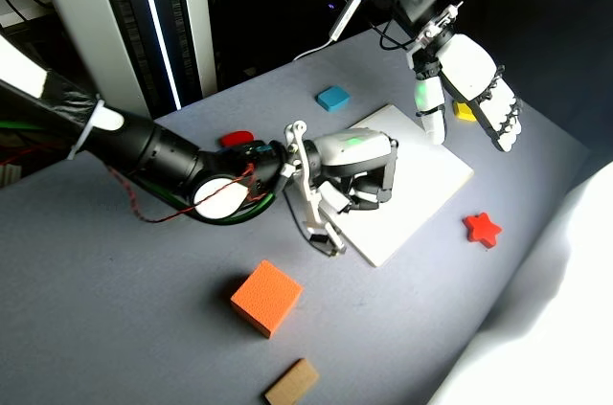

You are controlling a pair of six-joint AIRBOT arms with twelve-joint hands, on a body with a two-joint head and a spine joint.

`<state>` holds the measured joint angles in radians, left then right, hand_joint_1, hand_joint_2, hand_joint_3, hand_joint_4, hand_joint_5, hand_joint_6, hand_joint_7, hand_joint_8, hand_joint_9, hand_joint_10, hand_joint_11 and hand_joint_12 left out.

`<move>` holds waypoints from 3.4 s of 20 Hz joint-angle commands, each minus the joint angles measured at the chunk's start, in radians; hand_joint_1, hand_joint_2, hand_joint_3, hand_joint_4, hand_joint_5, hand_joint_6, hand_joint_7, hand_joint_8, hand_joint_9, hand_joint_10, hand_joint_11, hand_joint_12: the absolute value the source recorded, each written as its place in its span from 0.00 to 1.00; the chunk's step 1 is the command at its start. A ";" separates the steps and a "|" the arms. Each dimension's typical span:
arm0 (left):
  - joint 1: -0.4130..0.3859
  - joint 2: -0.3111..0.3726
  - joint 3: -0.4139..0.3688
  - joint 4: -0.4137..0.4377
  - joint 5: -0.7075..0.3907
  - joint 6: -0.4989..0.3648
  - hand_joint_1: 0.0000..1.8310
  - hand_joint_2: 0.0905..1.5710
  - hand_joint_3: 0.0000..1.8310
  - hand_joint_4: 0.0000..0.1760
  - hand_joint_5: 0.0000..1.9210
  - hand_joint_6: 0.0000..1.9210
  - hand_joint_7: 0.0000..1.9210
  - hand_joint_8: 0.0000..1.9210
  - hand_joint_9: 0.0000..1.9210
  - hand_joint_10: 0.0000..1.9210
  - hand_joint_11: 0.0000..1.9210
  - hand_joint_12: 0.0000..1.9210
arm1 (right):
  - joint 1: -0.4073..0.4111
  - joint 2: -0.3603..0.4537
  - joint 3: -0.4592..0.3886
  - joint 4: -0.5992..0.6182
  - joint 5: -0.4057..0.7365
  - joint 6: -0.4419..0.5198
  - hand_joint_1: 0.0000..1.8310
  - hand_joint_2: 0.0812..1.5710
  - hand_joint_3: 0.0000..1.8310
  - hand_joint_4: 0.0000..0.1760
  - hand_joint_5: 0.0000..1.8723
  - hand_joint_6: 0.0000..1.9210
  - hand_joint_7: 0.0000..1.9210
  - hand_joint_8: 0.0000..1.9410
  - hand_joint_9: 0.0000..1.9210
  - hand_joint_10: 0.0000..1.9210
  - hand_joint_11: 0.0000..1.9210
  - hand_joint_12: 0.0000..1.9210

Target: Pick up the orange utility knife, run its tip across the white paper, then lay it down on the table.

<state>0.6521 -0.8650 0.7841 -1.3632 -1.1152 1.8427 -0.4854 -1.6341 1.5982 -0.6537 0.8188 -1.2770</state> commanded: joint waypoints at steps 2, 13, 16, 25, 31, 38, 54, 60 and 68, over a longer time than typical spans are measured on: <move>-0.009 0.002 0.004 0.065 -0.090 0.001 0.07 0.81 0.00 0.00 0.04 0.00 0.06 0.00 0.03 0.00 0.00 0.26 | -0.007 0.024 0.000 0.016 0.095 -0.012 0.78 0.62 0.34 1.00 0.76 1.00 0.83 1.00 0.90 1.00 0.93 1.00; -0.021 -0.015 -0.004 0.084 -0.070 0.001 0.07 0.81 0.00 0.00 0.04 0.00 0.06 0.00 0.03 0.00 0.00 0.30 | 0.031 0.113 -0.070 0.004 0.131 0.037 0.79 0.63 0.32 1.00 0.77 1.00 0.83 1.00 0.90 1.00 0.92 1.00; -0.040 -0.020 -0.017 0.112 0.006 0.025 0.07 0.82 0.00 0.00 0.04 0.00 0.06 0.00 0.03 0.00 0.00 0.30 | 0.078 0.156 -0.121 0.022 0.065 0.101 0.79 0.63 0.32 1.00 0.77 1.00 0.84 1.00 0.90 1.00 0.93 1.00; -0.050 -0.031 -0.135 0.184 0.083 0.031 0.07 0.82 0.00 0.00 0.04 0.00 0.05 0.00 0.03 0.00 0.00 0.28 | 0.196 0.365 -0.435 0.218 -0.530 0.479 0.78 0.63 0.32 1.00 0.76 1.00 0.83 1.00 0.90 1.00 0.93 1.00; -0.049 -0.032 -0.178 0.198 0.080 0.029 0.07 0.82 0.00 0.01 0.03 0.00 0.06 0.00 0.03 0.00 0.00 0.25 | 0.203 0.435 -0.524 0.333 -0.824 0.518 0.79 0.62 0.34 1.00 0.76 1.00 0.83 1.00 0.90 1.00 0.92 1.00; -0.039 -0.032 -0.172 0.198 0.051 0.020 0.06 0.82 0.00 0.04 0.03 0.00 0.05 0.00 0.03 0.00 0.00 0.29 | 0.121 0.456 -0.527 0.333 -0.803 0.485 0.82 0.57 0.37 1.00 0.77 1.00 0.82 1.00 0.89 1.00 0.92 1.00; -0.020 -0.032 -0.169 0.198 0.041 0.002 0.06 0.81 0.00 0.02 0.04 0.00 0.06 0.00 0.04 0.00 0.00 0.32 | 0.058 0.493 -0.540 0.313 -0.697 0.479 0.51 0.71 0.02 0.00 0.09 0.56 0.15 0.54 0.11 0.79 0.02 0.98; -0.017 -0.032 -0.170 0.198 0.042 0.002 0.04 0.82 0.00 0.03 0.04 0.00 0.06 0.00 0.03 0.00 0.00 0.32 | 0.063 0.539 -0.585 0.313 -0.696 0.479 0.39 0.66 0.00 0.00 0.04 0.10 0.14 0.01 0.08 0.18 0.00 0.55; -0.053 -0.032 -0.177 0.199 0.042 0.011 0.05 0.82 0.00 0.02 0.06 0.01 0.09 0.01 0.06 0.01 0.00 0.36 | 0.131 0.623 -0.637 0.352 -0.691 0.482 0.17 0.67 0.01 0.00 0.13 0.04 0.17 0.01 0.14 0.06 0.00 0.48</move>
<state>0.6064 -0.9012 0.6075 -1.2392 -1.0039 1.8561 -0.3630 -1.0122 0.9607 -0.3065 0.0330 -0.7898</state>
